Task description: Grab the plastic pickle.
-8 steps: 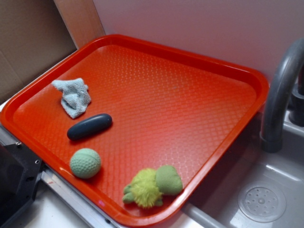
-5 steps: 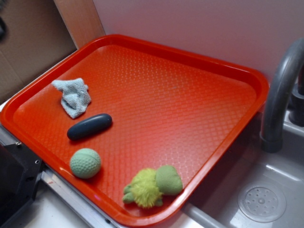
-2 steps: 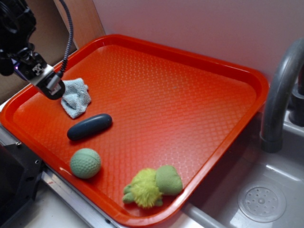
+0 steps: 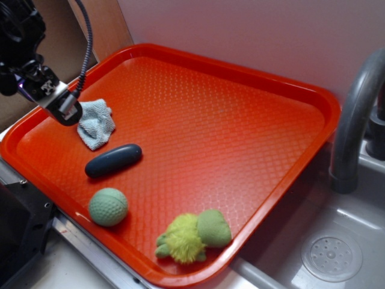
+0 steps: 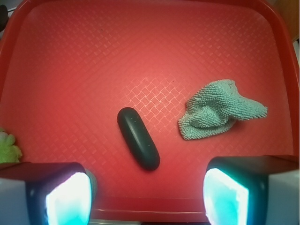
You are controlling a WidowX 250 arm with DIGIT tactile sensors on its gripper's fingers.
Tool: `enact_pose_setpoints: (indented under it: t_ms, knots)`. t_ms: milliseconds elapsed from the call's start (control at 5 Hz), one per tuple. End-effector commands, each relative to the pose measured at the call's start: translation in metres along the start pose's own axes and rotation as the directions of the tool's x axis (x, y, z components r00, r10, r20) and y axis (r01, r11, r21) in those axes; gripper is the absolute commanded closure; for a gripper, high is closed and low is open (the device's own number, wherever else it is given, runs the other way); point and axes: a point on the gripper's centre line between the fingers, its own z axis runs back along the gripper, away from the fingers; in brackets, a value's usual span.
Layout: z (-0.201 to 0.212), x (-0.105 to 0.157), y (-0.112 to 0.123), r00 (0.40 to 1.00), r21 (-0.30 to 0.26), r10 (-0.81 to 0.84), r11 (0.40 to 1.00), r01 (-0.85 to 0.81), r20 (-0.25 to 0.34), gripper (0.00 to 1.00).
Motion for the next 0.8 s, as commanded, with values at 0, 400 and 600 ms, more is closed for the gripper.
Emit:
enact_pose_setpoints:
  t_ms: [0, 400, 600]
  knots:
    - [-0.102, 0.016, -0.016, 0.999, -0.082, -0.025, 0.996, 0.023, -0.024, 0.00]
    - [-0.124, 0.008, -0.025, 0.997, -0.088, -0.054, 0.995, 0.049, -0.053, 1.00]
    - [-0.105, 0.009, -0.018, 0.999, -0.132, -0.033, 0.991, 0.032, -0.001, 1.00]
